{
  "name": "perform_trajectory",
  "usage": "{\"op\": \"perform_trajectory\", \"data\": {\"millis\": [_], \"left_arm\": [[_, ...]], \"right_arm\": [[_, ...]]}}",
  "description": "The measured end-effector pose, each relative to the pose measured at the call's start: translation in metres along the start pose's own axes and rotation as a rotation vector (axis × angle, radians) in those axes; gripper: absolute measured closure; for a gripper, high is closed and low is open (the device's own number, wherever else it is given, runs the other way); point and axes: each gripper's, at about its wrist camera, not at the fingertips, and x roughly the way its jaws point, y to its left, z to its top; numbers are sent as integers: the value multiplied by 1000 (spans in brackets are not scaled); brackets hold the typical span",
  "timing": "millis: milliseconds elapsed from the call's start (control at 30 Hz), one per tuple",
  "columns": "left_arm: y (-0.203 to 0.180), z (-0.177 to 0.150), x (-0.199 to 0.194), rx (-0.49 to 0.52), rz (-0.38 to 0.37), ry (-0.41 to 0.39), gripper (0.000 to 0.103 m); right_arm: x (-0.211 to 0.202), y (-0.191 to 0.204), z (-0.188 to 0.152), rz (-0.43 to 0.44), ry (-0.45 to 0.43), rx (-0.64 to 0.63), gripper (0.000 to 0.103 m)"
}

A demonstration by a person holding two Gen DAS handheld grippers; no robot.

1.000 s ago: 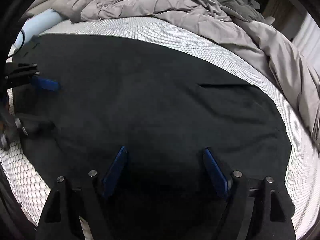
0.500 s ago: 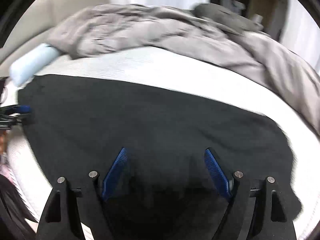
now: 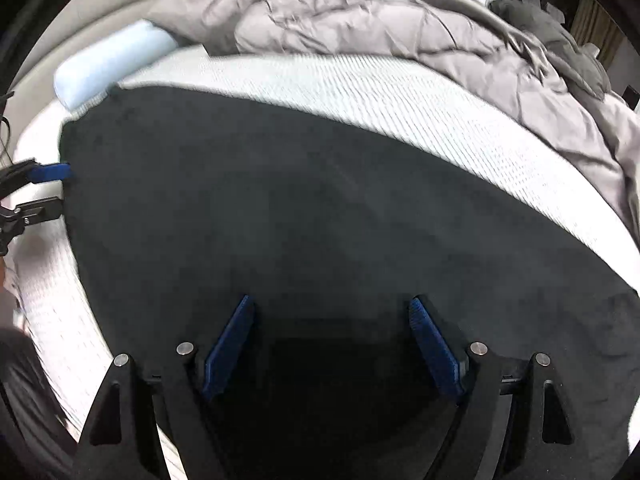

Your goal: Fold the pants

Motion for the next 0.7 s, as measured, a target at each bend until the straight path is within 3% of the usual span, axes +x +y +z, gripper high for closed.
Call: {"op": "perform_trajectory", "data": {"millis": [133, 167, 233, 300, 500, 567, 700], "left_arm": [[-9, 17, 48, 35, 23, 110, 32], [-8, 15, 60, 57, 51, 146, 33], [-3, 8, 61, 70, 43, 137, 33], [8, 0, 50, 67, 56, 135, 33], [35, -13, 20, -10, 98, 87, 33], [31, -4, 15, -25, 101, 56, 33], [6, 30, 29, 2, 77, 5, 33]], "right_arm": [[31, 26, 26, 50, 24, 13, 21], [33, 42, 22, 29, 41, -2, 21], [42, 51, 23, -25, 57, -59, 21], [39, 34, 21, -28, 76, -25, 21], [24, -51, 3, -224, 113, 183, 16], [20, -49, 8, -204, 86, 208, 16], [23, -2, 32, -39, -18, 175, 17]]}}
